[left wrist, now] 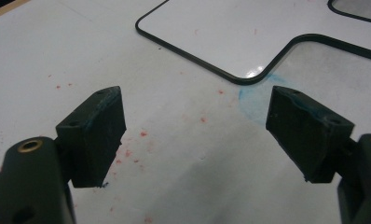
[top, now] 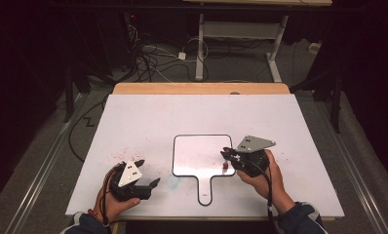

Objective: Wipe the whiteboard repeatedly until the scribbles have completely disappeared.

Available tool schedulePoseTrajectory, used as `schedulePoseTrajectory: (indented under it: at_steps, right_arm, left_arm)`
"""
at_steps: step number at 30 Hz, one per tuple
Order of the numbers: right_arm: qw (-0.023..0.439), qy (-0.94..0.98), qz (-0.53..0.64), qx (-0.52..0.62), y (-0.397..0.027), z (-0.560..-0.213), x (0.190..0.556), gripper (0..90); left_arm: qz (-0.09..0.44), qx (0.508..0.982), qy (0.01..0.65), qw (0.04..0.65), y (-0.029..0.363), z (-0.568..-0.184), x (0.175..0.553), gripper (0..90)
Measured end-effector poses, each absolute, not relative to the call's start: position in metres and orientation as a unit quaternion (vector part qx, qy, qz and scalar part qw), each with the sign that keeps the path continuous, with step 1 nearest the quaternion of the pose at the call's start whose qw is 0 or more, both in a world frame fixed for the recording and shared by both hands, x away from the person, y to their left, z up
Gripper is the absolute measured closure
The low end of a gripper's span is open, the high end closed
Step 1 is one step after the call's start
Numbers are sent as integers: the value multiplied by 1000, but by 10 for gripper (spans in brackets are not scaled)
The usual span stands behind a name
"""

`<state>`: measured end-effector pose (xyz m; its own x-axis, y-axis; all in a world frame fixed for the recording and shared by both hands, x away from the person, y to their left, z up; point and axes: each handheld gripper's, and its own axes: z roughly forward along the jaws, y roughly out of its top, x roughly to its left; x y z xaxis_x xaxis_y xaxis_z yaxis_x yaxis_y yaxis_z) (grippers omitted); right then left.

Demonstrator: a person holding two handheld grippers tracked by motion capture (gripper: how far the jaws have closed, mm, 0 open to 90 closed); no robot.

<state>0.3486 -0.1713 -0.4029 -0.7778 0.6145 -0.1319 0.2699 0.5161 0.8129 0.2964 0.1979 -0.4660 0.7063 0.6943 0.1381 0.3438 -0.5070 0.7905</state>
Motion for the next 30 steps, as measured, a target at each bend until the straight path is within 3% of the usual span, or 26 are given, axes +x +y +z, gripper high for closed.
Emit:
schedulePoseTrajectory:
  at_steps: [10,14,21,28,30]
  right_arm:
    - [192,850,437,225,-146,-407,342,813]
    - [234,851,408,234,-153,-405,345,813]
    - [219,833,452,234,-142,-414,351,812]
    - [252,838,424,233,-140,-412,353,813]
    - [238,838,428,243,-142,-411,354,813]
  left_arm:
    - [224,838,309,389,199,-466,296,186]
    - [224,838,310,389,199,-466,296,187]
    - [222,841,307,387,196,-467,297,186]
    - [219,841,309,386,198,-469,297,186]
    - [218,841,309,386,198,-468,297,186]
